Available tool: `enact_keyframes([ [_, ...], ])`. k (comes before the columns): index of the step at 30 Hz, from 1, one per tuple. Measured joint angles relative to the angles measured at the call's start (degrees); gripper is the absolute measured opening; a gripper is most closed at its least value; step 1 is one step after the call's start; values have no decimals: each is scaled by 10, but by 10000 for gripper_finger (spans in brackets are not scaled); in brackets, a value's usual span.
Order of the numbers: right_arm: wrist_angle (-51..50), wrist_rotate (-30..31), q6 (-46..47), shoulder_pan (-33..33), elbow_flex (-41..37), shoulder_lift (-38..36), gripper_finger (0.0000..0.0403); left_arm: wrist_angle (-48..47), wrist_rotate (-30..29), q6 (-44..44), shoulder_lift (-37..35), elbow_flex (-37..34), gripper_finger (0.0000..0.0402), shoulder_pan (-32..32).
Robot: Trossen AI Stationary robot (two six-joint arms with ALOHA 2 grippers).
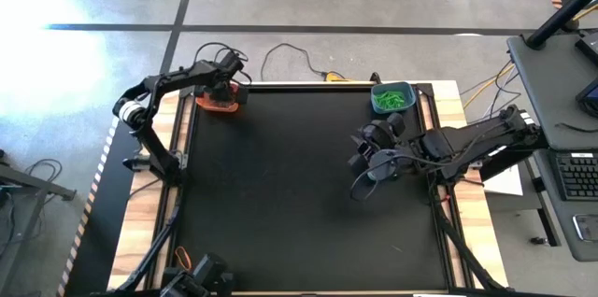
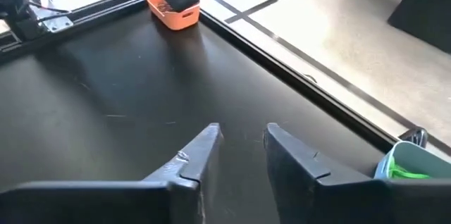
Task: Sort rubber bands into baskets
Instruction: Put the purple rubber band into the orange bin, then put the orange rubber band into the green bin
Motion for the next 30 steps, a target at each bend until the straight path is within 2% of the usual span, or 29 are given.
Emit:
enact_keyframes([
  [7,0,-4,12,0,7,0,135,-14,-3,35,6,30,86,26],
  [13,-1,-4,15,0,7,1,153,-98,-29,90,2,107,141,39],
  [16,-1,-4,14,0,7,1,159,-142,-28,107,-13,144,158,24],
  [20,-1,-4,1,0,7,1,166,-202,-3,108,-48,173,172,-22],
  [24,-9,-4,-59,0,7,0,174,-280,100,105,-92,176,178,-86],
  [27,-10,-3,-112,1,7,-3,184,-333,159,79,-134,154,178,-155],
  [30,-10,1,-155,-2,7,-4,195,-359,162,24,-186,118,178,-249],
])
